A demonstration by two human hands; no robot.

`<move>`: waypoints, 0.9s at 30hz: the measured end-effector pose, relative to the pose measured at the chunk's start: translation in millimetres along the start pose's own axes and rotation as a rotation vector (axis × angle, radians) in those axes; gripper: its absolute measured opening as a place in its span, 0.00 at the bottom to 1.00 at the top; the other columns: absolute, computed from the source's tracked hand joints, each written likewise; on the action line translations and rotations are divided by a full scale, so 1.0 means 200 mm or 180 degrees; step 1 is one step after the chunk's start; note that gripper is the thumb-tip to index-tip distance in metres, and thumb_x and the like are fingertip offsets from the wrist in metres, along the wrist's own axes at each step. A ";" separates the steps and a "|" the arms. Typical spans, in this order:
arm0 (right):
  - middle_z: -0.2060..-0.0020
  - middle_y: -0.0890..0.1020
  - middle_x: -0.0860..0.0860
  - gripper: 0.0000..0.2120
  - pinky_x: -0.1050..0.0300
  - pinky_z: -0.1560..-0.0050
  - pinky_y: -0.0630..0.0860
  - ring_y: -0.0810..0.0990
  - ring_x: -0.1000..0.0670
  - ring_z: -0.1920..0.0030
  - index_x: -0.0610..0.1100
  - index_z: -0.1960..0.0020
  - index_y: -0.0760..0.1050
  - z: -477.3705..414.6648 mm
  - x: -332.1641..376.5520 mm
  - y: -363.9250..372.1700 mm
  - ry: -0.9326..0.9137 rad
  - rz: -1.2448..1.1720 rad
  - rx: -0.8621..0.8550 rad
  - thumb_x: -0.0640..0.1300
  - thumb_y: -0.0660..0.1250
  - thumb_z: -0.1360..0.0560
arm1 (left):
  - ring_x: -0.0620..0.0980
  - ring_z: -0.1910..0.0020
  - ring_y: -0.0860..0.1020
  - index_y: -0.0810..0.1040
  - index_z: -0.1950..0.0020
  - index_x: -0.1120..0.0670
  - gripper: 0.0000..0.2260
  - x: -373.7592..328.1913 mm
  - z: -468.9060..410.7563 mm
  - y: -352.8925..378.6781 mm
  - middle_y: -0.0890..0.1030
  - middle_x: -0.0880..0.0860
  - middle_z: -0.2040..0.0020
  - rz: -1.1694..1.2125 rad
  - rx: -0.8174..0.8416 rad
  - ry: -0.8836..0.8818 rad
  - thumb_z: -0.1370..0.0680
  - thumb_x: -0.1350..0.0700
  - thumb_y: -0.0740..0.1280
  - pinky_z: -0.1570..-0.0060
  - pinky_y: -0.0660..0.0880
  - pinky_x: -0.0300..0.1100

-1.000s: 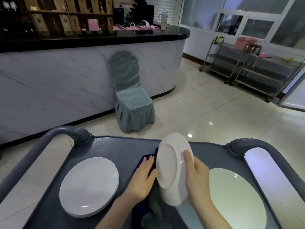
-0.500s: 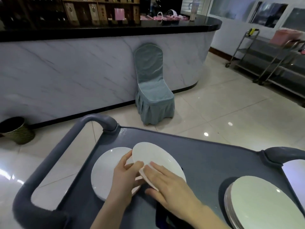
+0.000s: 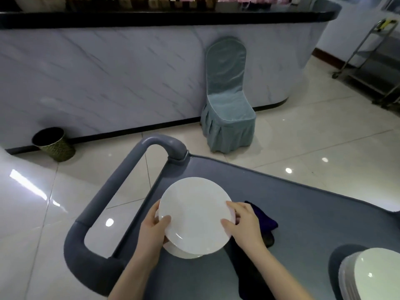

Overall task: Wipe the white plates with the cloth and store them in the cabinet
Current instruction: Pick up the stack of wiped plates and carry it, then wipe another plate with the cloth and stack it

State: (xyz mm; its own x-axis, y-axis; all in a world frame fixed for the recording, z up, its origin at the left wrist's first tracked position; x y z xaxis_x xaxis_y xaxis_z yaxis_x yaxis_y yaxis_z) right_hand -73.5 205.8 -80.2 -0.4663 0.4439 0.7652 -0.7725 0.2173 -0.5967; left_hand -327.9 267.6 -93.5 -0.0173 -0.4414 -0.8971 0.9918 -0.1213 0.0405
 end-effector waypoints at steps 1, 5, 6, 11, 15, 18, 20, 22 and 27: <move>0.41 0.71 0.53 0.26 0.62 0.39 0.70 0.74 0.53 0.43 0.45 0.31 0.75 -0.01 -0.01 0.03 0.0038 -0.0048 -0.0017 0.37 0.73 0.28 | 0.53 0.43 0.79 0.77 0.38 0.40 0.20 -0.02 -0.01 -0.02 0.82 0.45 0.46 -0.0207 -0.0008 0.0080 0.27 0.57 0.65 0.48 0.80 0.53; 0.41 0.71 0.54 0.28 0.61 0.38 0.70 0.74 0.53 0.43 0.45 0.29 0.73 -0.01 -0.02 0.10 0.0063 -0.0077 -0.0079 0.35 0.72 0.28 | 0.47 0.50 0.81 0.78 0.42 0.41 0.18 -0.06 -0.06 -0.08 0.83 0.45 0.52 -0.0969 -0.0009 0.0376 0.30 0.55 0.66 0.48 0.79 0.49; 0.41 0.71 0.54 0.28 0.60 0.37 0.71 0.74 0.53 0.42 0.45 0.29 0.73 -0.01 -0.02 0.12 0.0053 -0.0051 -0.0070 0.35 0.72 0.28 | 0.48 0.51 0.80 0.77 0.42 0.40 0.19 -0.04 -0.08 -0.09 0.83 0.48 0.53 -0.1161 -0.0025 0.0410 0.32 0.53 0.64 0.49 0.79 0.49; 0.38 0.71 0.54 0.28 0.66 0.38 0.66 0.71 0.56 0.41 0.44 0.28 0.71 -0.02 -0.01 0.17 0.0010 0.0076 -0.0153 0.35 0.71 0.26 | 0.51 0.57 0.77 0.78 0.43 0.41 0.16 0.06 -0.14 -0.16 0.77 0.56 0.55 -0.1717 -0.0154 0.0360 0.28 0.57 0.66 0.59 0.73 0.39; 0.36 0.74 0.52 0.27 0.63 0.36 0.67 0.72 0.53 0.39 0.44 0.29 0.73 -0.03 -0.02 0.15 0.0005 0.0151 -0.0314 0.35 0.72 0.27 | 0.48 0.58 0.75 0.78 0.39 0.47 0.16 0.05 -0.13 -0.15 0.72 0.56 0.54 -0.1845 -0.0241 0.0385 0.25 0.61 0.68 0.60 0.68 0.32; 0.37 0.76 0.51 0.26 0.52 0.36 0.72 0.73 0.48 0.40 0.45 0.30 0.74 -0.04 -0.04 0.14 0.0040 0.0292 -0.0353 0.34 0.73 0.28 | 0.47 0.57 0.74 0.77 0.37 0.50 0.16 0.04 -0.13 -0.14 0.69 0.53 0.53 -0.1888 -0.0278 0.0408 0.24 0.62 0.67 0.59 0.66 0.28; 0.36 0.76 0.51 0.26 0.48 0.36 0.73 0.74 0.47 0.40 0.46 0.31 0.75 -0.05 -0.06 0.13 0.0085 0.0303 -0.0343 0.34 0.73 0.28 | 0.46 0.58 0.73 0.76 0.35 0.53 0.18 0.04 -0.14 -0.14 0.68 0.52 0.52 -0.2073 -0.0326 0.0419 0.24 0.61 0.67 0.59 0.66 0.29; 0.36 0.76 0.52 0.26 0.48 0.36 0.73 0.74 0.47 0.39 0.46 0.31 0.75 -0.05 -0.06 0.14 0.0081 0.0297 -0.0336 0.34 0.73 0.28 | 0.45 0.58 0.72 0.73 0.31 0.55 0.20 0.05 -0.14 -0.14 0.67 0.52 0.51 -0.2250 -0.0344 0.0375 0.23 0.60 0.67 0.58 0.68 0.32; 0.36 0.76 0.53 0.26 0.52 0.36 0.72 0.72 0.48 0.37 0.45 0.31 0.75 -0.05 -0.06 0.14 -0.0033 0.0394 -0.0314 0.35 0.73 0.28 | 0.54 0.52 0.74 0.68 0.29 0.56 0.22 0.05 -0.15 -0.13 0.68 0.55 0.44 -0.2818 -0.0450 0.0241 0.22 0.56 0.65 0.48 0.75 0.46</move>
State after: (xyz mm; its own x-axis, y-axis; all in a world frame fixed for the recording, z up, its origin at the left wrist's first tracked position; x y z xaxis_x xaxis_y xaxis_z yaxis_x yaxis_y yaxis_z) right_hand -84.7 214.9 -108.7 -0.5600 0.4637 0.6865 -0.6630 0.2460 -0.7070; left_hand -350.7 292.4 -117.5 -0.7792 -0.1780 -0.6010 0.6258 -0.2763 -0.7294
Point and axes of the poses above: each hand's wrist, its own z-axis away from the middle knuckle, its own y-axis out of the palm, x = y × z, the point moved 10 cm from there along -z, towards the middle knuckle
